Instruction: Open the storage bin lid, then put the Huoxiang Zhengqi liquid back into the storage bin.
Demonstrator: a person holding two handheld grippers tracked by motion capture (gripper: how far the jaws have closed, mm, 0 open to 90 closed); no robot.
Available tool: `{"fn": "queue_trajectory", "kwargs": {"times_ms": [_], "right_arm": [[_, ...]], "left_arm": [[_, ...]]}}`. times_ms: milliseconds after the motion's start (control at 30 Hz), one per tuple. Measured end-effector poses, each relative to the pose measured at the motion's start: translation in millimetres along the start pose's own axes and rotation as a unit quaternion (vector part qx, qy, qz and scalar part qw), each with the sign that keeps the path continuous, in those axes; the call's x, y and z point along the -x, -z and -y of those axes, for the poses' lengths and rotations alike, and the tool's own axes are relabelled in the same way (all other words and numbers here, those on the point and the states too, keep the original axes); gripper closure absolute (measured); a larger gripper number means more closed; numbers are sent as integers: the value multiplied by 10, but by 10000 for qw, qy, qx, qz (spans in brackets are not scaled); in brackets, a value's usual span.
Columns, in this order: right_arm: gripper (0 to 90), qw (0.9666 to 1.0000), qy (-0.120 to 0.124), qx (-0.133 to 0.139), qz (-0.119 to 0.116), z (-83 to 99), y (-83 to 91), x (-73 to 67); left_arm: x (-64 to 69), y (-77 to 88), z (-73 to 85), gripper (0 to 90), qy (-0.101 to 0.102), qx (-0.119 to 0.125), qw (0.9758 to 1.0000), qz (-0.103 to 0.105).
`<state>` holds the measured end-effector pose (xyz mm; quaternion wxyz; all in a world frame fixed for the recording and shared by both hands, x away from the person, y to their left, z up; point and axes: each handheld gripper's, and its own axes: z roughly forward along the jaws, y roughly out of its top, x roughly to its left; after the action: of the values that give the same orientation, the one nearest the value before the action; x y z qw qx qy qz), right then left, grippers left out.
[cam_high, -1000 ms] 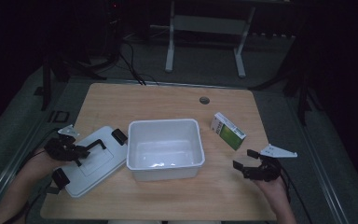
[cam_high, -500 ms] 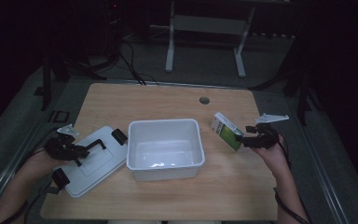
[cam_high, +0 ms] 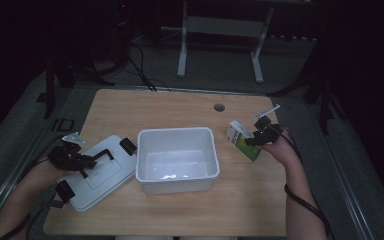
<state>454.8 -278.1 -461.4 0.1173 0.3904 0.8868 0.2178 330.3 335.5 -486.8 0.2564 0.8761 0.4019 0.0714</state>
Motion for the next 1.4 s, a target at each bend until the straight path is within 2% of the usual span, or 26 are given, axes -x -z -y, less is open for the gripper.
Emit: {"fn": "queue_trajectory", "kwargs": {"times_ms": [100, 233, 333, 467, 633, 933, 1067, 1167, 1267, 1400], "right_arm": [[512, 9994, 23, -336, -6, -59, -82, -19], [602, 9987, 75, -511, -42, -89, -170, -56], [629, 9988, 26, -475, -59, -82, -171, -51], [635, 9989, 78, -453, -78, -57, -114, -61], [638, 9987, 285, -417, -17, -55, 88, -96], [638, 9972, 729, -113, -150, -120, 538, -271], [638, 9956, 884, 48, -292, -176, 728, -362], [638, 9945, 969, 71, -381, -235, 846, -438], [638, 9924, 1151, 96, -436, -303, 957, -514], [638, 9877, 1434, 286, -558, -389, 1133, -635]], "left_arm": [[-2, -3, 0, 675, 4, 16, 10000, 9], [-8, -9, 5, 675, 45, 50, 10000, 38], [-4, 0, 3, 675, 38, 72, 9999, 68], [-7, 17, 8, 676, 47, 79, 9999, 53], [-4, 42, 4, 676, 50, 100, 9999, 49], [15, 50, -1, 675, 49, 78, 9999, 63], [21, 58, -1, 674, 47, 99, 9999, 72], [27, 63, -2, 652, 30, 108, 9999, 92], [36, 68, -10, 652, 9, 108, 9999, 89], [51, 78, -23, 652, -26, 85, 9999, 80]]}}
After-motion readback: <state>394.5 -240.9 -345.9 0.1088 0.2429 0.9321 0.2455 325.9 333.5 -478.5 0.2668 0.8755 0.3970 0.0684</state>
